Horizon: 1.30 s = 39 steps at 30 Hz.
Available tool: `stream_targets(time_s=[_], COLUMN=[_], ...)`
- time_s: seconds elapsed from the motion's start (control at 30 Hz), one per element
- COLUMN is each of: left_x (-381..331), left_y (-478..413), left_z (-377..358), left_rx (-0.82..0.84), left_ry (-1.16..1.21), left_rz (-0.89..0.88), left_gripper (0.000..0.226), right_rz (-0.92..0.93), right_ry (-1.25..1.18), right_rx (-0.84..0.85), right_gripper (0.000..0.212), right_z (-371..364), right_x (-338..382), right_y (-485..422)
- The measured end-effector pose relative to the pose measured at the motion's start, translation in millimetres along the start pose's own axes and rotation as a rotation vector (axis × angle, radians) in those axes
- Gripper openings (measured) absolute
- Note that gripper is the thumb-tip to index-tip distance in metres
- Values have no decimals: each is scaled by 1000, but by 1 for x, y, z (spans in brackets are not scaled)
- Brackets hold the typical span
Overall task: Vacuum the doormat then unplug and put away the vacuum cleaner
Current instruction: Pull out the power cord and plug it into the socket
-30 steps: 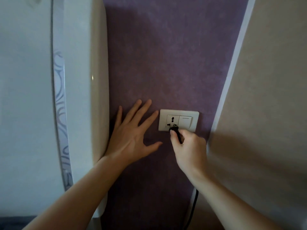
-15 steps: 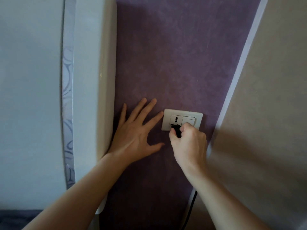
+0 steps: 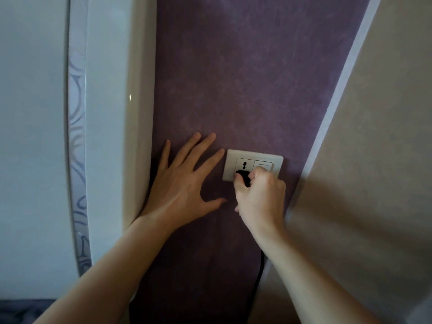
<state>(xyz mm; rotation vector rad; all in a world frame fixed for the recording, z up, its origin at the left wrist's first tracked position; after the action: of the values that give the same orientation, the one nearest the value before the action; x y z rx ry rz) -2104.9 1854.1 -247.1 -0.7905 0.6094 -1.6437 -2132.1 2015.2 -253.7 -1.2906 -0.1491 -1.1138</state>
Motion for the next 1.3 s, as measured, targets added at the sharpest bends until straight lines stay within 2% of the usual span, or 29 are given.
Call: stream_targets(time_s=[0.37,0.57,0.67,0.83,1.1,1.2,1.3], left_x=[0,0,-1,-1,-1,-1,-1], left_y=[-1,0,0,0,0,0,0], left_z=[-2,-1,-1,-2,-2,4,14], left_rx=[2,37,33,19,36,82,170], left_ry=[51,43,41,51,53,45,53], left_rz=[14,5,1,-2,0,-6,-11], left_gripper=[97,97,99,99,99,101,104], right_rz=[2,-77,-45,-9,-26,-49,-118], right_ry=[-18,47,72,99,153,156,138], right_rx=[7,79,57,59,80,110,216], right_gripper=[29,29,28,38,33,31,31], right_z=[-2,10,15,5,11,13,18], right_x=[3,8,8,7,18,17,11], right_y=[-5,-1,4,2,1,2,-1])
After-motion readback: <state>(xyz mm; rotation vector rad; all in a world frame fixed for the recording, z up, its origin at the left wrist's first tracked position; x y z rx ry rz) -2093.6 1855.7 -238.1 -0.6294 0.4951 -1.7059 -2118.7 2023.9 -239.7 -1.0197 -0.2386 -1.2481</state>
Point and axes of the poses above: each hand's wrist, its own y-axis away from the middle knuckle, its own z-axis out of the back of the hand, x = y × z, the point moved 8 cm from there along -y, towards the middle knuckle, and after that the axes turned 13 degrees about -y, right-handed, at the moved point
